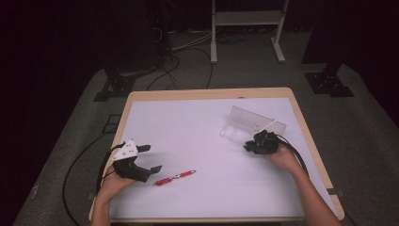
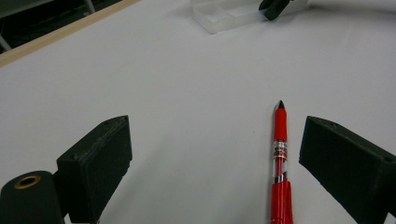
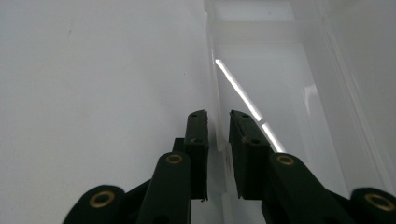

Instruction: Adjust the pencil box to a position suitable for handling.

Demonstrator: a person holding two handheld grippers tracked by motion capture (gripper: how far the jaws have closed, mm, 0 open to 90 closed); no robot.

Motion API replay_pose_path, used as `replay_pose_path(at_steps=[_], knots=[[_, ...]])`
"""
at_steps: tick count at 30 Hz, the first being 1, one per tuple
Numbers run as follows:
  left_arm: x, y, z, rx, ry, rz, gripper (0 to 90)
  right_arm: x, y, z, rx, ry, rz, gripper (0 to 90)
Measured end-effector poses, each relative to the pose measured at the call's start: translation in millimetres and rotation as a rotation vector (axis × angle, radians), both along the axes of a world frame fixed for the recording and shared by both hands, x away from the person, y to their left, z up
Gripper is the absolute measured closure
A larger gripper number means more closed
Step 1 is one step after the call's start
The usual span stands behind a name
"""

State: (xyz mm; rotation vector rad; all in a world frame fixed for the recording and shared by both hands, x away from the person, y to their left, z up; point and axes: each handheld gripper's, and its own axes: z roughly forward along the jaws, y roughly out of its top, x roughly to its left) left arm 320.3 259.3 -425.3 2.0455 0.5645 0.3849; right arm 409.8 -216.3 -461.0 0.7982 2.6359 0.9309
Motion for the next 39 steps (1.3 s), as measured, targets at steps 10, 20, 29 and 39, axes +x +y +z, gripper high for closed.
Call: replay_pose_path(at_steps=[10,20,29,39], knots=[[-0.1,0.2,-0.2,0.001,0.010,-0.004,8.8,-0.1,-0.2,-0.8,-0.006,-0.027,0.023,84.7],[-0.6,0.4,0.2,0.000,0.010,-0.007,8.8,-0.8,0.0,-0.2,-0.018,-0.036,0.053,86.4],[-0.8,0.3,0.2,0.000,0.008,-0.008,8.8,-4.1,-1.8,1.9,-0.029,-0.045,0.065,86.9],[-1.0,0.6,0.6,0.000,0.007,-0.008,8.8,-17.7,9.1,22.5,0.006,-0.112,0.148,86.8]])
